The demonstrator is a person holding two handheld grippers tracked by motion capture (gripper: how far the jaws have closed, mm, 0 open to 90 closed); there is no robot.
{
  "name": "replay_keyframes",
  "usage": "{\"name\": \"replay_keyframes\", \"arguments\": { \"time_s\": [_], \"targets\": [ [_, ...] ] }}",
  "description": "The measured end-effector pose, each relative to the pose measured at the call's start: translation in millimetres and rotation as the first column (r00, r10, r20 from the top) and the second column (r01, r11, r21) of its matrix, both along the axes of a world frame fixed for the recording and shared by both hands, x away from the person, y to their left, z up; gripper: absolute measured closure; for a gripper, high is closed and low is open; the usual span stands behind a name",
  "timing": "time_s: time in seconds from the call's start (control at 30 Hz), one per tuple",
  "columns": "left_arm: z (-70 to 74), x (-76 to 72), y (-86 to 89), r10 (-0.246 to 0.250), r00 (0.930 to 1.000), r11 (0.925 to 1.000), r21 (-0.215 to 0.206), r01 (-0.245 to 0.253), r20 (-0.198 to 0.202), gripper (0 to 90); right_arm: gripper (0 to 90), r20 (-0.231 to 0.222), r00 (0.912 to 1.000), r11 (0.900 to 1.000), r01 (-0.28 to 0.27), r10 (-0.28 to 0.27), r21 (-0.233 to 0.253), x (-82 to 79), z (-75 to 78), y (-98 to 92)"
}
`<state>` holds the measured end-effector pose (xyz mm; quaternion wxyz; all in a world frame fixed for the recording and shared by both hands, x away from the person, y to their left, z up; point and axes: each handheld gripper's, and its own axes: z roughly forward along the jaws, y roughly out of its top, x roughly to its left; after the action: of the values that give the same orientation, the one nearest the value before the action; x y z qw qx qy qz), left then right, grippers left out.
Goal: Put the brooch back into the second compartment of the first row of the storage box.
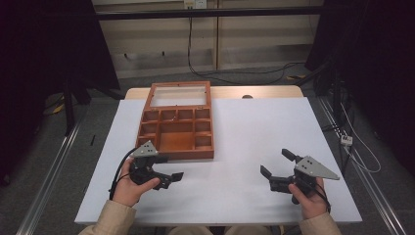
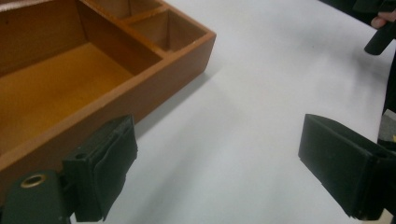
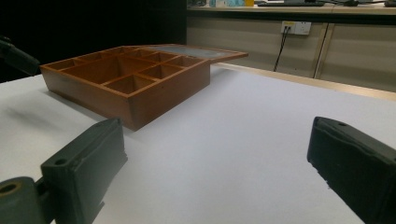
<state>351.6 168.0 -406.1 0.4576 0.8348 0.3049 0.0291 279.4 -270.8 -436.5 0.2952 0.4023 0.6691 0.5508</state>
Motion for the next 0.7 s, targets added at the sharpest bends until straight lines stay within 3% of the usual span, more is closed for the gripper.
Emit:
{"name": "replay_keyframes", "arguments": {
  "time_s": [0.37,0.7],
  "targets": [
    [-15.5,-3.6,14.9,0.024,0.9996,0.9991,0.036,-0.023,-0.013,11.3,3.7,0.001,1.0000,1.000,-0.002,0.002,-0.003,-0.1,-0.3,-0.3],
    [-27.2,-5.5,29.8,0.044,0.9988,0.9982,0.040,-0.044,-0.021,11.3,3.7,-0.002,1.0000,1.000,-0.003,0.003,-0.005,-0.5,-0.7,0.6]
  ]
}}
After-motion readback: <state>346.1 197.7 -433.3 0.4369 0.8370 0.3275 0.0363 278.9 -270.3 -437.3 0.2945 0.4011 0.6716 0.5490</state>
